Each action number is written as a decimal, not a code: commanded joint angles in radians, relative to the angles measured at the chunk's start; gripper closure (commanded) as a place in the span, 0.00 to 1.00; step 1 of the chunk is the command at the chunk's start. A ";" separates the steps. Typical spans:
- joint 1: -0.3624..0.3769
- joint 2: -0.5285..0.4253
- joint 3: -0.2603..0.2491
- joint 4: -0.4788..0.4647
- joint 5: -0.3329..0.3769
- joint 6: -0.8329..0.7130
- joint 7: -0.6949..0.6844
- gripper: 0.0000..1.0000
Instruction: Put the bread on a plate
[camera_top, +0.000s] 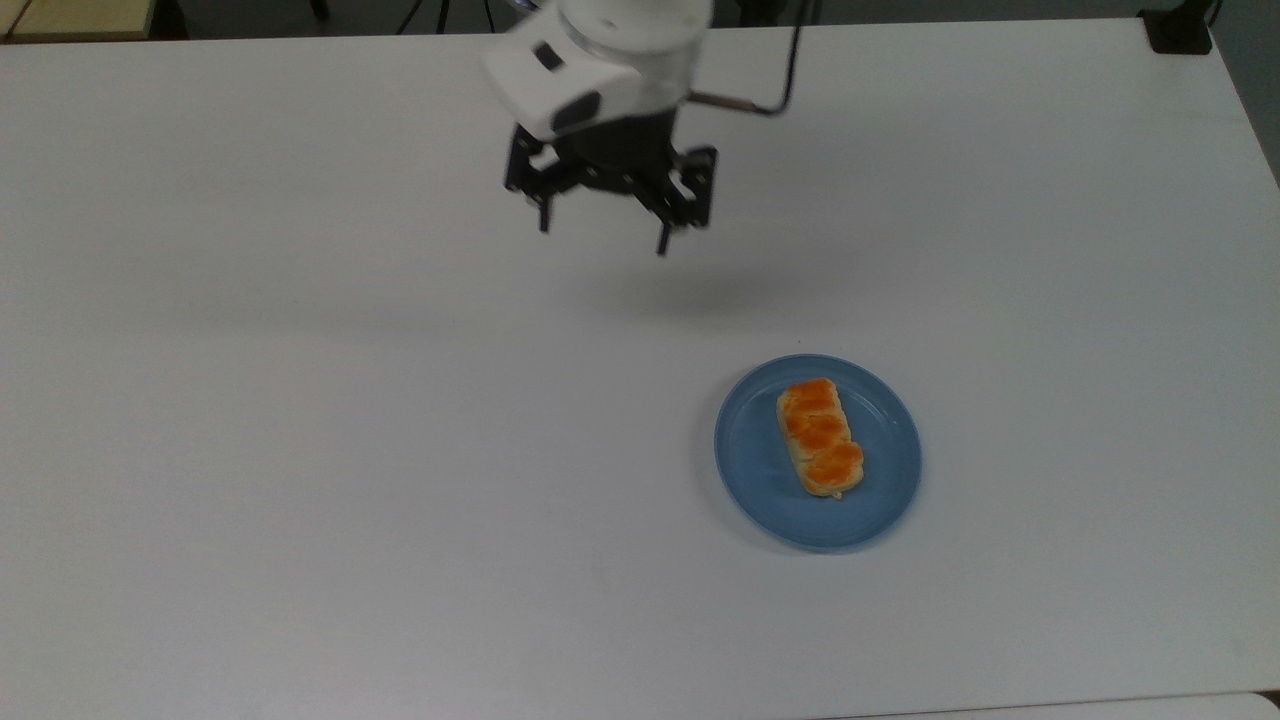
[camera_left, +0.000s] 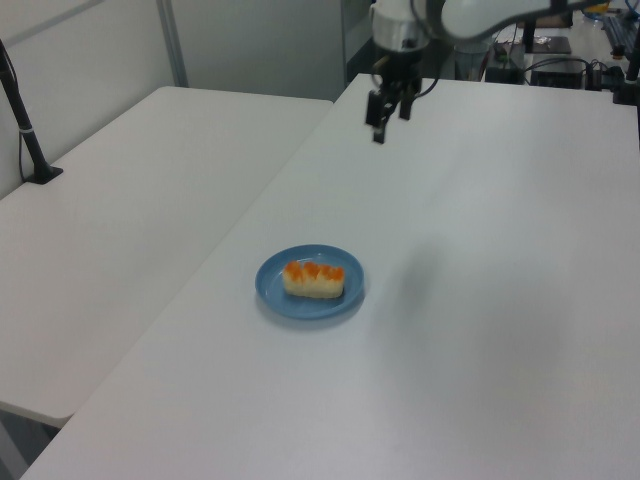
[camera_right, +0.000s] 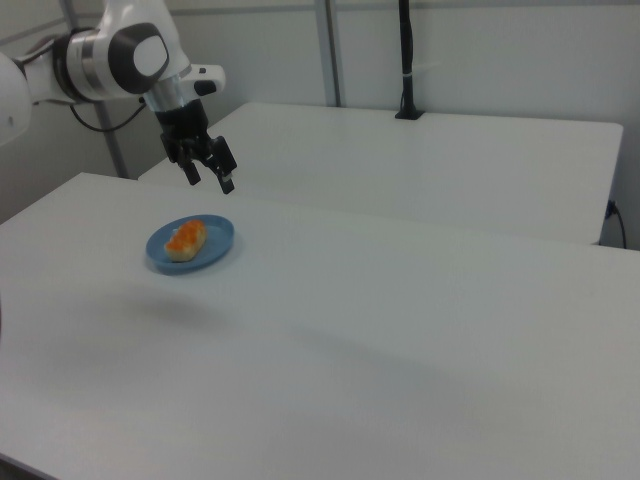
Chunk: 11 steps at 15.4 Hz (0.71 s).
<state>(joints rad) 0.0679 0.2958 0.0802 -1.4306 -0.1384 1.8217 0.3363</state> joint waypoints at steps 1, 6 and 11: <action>-0.053 -0.139 0.000 -0.109 0.068 -0.113 -0.169 0.00; -0.034 -0.187 -0.046 -0.139 0.074 -0.162 -0.241 0.00; -0.005 -0.195 -0.091 -0.139 0.083 -0.162 -0.280 0.00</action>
<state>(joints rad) 0.0194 0.1414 0.0402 -1.5277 -0.0822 1.6601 0.0875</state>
